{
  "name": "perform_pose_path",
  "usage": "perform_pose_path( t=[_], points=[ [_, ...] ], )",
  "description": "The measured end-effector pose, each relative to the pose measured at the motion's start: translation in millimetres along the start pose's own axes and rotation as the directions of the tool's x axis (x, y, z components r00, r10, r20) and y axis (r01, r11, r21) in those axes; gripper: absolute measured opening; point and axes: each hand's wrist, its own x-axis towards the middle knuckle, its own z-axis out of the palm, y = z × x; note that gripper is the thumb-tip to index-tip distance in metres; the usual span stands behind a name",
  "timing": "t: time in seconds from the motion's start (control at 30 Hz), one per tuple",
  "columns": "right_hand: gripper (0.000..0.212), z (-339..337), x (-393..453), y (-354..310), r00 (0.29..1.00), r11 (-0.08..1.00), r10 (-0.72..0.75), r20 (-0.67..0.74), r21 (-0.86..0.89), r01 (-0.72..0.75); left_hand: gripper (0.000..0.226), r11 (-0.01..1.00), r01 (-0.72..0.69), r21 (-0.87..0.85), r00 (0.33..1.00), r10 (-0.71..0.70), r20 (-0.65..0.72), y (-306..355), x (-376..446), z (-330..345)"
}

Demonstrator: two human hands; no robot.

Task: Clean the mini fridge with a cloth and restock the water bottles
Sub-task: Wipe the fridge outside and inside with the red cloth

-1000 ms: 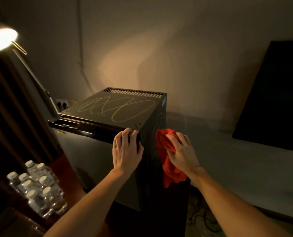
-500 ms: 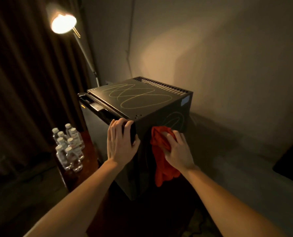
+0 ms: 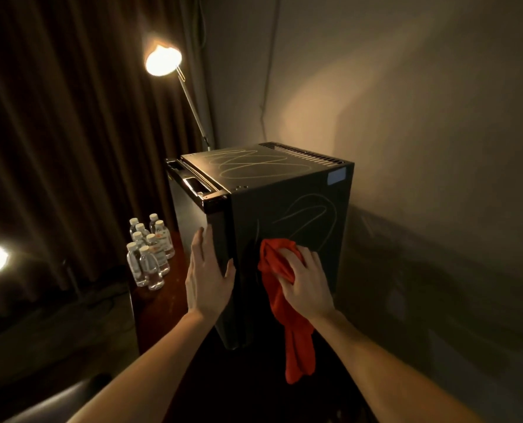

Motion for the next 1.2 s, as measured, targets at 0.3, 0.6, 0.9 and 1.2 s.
perform_pose_path(
  t=[0.3, 0.6, 0.9, 1.2],
  points=[
    [0.051, 52.2, 29.3, -1.5, 0.983, 0.989, -0.107, -0.148, 0.088, 0.12, 0.079, 1.0, 0.007, -0.029, 0.999, -0.008, -0.047, -38.7, -25.0, 39.4],
    [0.053, 15.6, 91.8, 29.0, 0.789, 0.843, 0.468, -0.397, 0.469, -0.264, 0.084, 1.0, -0.017, -0.019, 1.0, 0.017, 0.002, -48.9, -18.6, 35.7],
    [0.054, 62.5, 52.4, -9.3, 0.921, 0.911, 0.308, -0.239, 0.355, -0.212, 0.092, 0.999, 0.002, -0.051, 0.998, 0.001, 0.061, -45.8, -13.7, 33.2],
    [0.058, 49.6, 70.4, 19.5, 0.931, 0.946, 0.234, -0.28, 0.288, -0.151, 0.087, 0.993, 0.01, -0.118, 1.0, -0.007, 0.029, -44.1, -4.4, 50.4]
  ],
)
